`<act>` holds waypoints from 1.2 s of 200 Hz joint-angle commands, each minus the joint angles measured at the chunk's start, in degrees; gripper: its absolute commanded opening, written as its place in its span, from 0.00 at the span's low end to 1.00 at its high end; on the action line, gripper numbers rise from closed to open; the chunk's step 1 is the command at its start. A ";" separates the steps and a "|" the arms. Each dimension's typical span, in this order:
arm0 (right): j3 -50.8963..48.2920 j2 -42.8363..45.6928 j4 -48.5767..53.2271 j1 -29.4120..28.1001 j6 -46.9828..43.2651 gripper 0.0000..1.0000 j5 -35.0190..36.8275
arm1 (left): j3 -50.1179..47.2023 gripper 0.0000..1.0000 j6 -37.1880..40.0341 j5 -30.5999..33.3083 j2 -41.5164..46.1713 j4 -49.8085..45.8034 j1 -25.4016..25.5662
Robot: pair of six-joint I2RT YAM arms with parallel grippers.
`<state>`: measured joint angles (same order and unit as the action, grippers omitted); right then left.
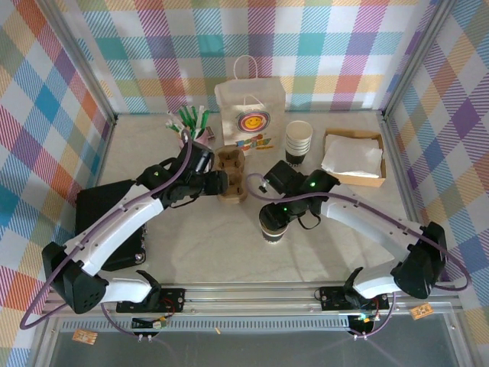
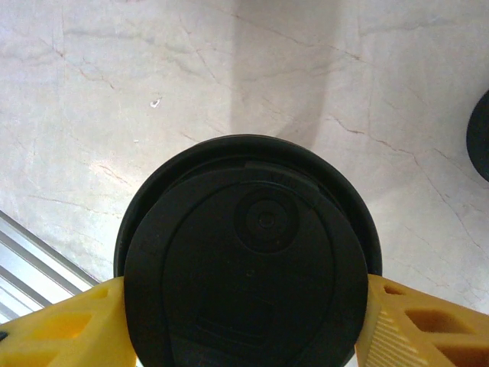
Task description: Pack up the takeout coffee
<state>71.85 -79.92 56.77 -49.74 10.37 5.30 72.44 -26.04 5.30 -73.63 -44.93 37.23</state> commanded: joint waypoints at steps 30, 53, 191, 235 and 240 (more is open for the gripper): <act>0.42 -1.25 -0.41 -0.74 -0.17 0.44 3.27 | -1.10 0.56 0.46 1.91 2.25 -1.30 -0.14; -0.70 -0.85 -1.03 -0.76 1.11 0.45 4.32 | -0.53 0.58 0.89 2.52 2.11 -1.68 -0.15; -5.23 1.34 -3.86 -0.75 2.81 0.48 1.78 | -0.47 0.59 1.23 2.35 2.53 -2.44 -0.26; -5.92 1.87 -4.56 -0.71 1.89 0.49 0.87 | -1.70 0.59 0.46 2.52 3.40 -1.57 -0.18; -6.04 1.86 -4.71 -0.73 1.87 0.49 0.78 | -1.78 0.59 0.38 2.49 3.27 -1.42 -0.24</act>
<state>67.05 -79.55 52.62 -50.35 12.80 7.44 71.64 -25.87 7.03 -71.79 -46.41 37.23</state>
